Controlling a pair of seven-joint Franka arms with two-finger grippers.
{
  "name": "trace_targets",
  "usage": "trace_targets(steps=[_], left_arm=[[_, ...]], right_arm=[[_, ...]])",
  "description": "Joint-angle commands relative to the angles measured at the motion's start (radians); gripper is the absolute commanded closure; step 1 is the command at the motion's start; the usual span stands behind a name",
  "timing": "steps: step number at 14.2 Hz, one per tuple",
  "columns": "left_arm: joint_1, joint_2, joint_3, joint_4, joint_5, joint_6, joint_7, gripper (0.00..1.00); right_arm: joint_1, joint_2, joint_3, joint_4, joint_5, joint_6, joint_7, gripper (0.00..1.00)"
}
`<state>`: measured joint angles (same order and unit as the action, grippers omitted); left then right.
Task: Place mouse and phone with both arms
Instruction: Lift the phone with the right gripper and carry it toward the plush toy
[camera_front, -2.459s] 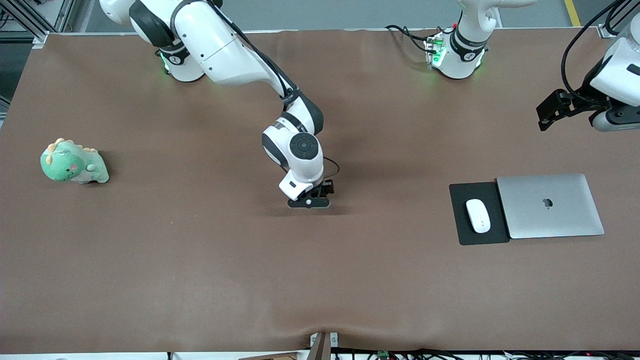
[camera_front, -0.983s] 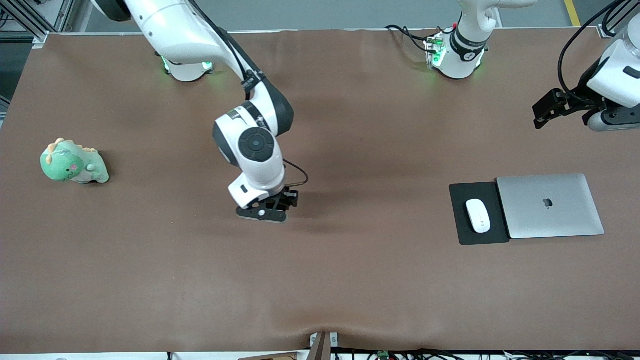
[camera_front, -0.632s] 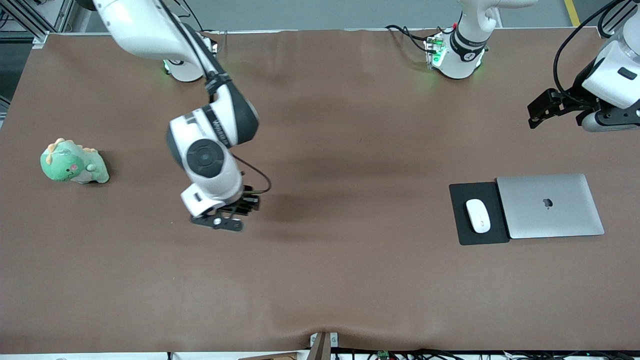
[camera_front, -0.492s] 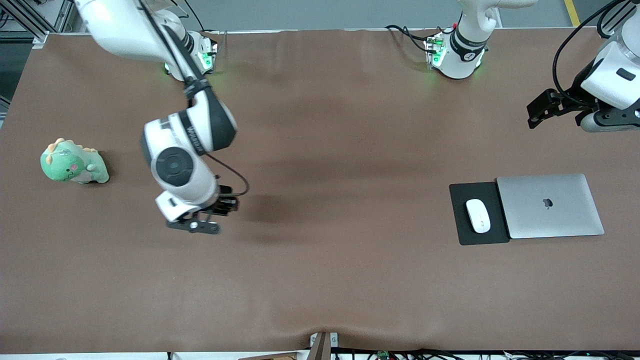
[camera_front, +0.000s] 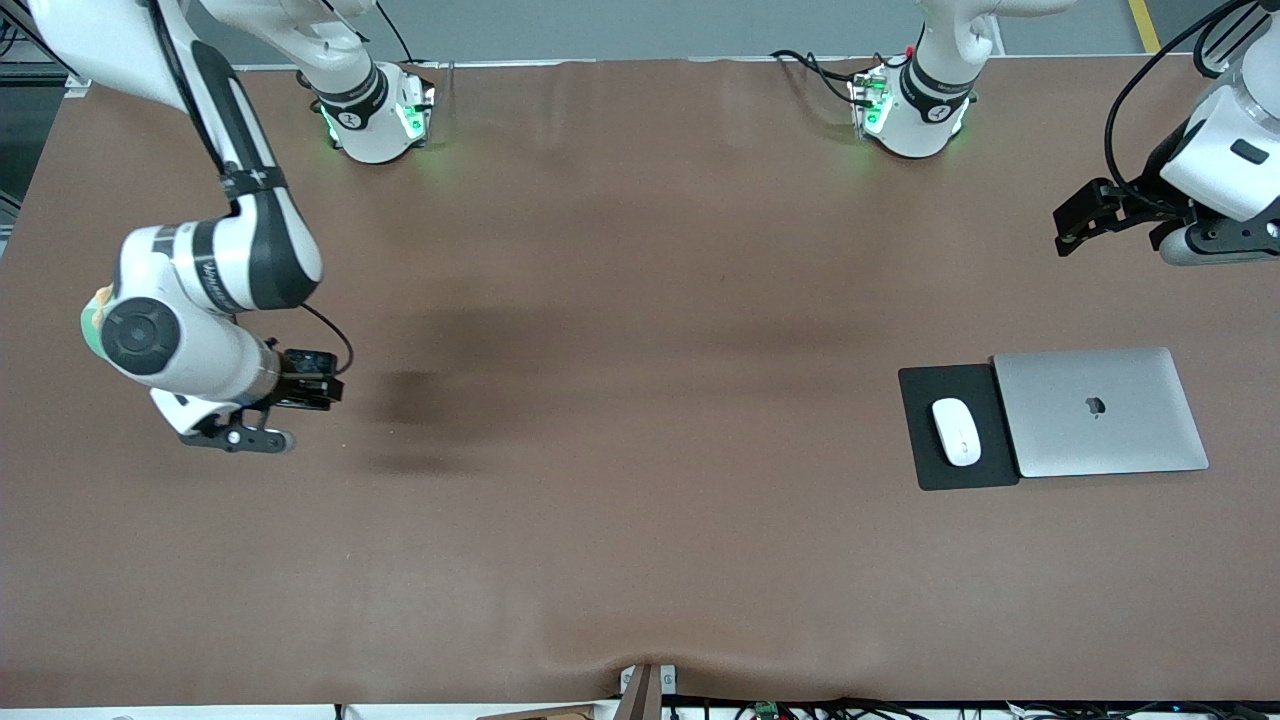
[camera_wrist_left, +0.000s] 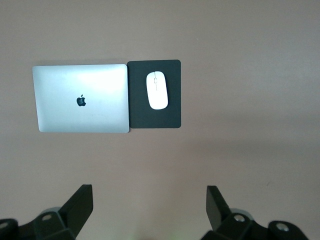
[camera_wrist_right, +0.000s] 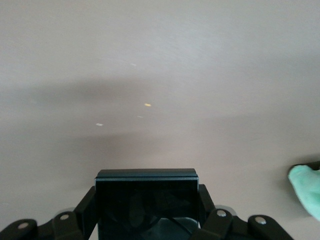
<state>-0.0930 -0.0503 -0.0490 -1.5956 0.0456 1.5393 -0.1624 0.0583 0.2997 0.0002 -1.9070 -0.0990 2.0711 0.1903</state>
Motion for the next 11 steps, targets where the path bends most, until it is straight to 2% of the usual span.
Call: trace_targets(steps=[1, 6, 11], left_arm=[[0.002, -0.028, 0.003, -0.015, -0.015, -0.013, 0.014, 0.0], [0.001, -0.025, 0.003, -0.018, -0.013, -0.011, 0.009, 0.0], [0.001, -0.025, 0.003, -0.018, -0.013, -0.011, 0.007, 0.0]], right_arm=[[-0.107, -0.119, 0.021, -0.211, -0.005, 0.116, -0.122, 1.0], [-0.245, -0.091, 0.02, -0.282, -0.005, 0.193, -0.304, 1.0], [-0.33, 0.024, 0.02, -0.288, -0.007, 0.337, -0.402, 1.0]])
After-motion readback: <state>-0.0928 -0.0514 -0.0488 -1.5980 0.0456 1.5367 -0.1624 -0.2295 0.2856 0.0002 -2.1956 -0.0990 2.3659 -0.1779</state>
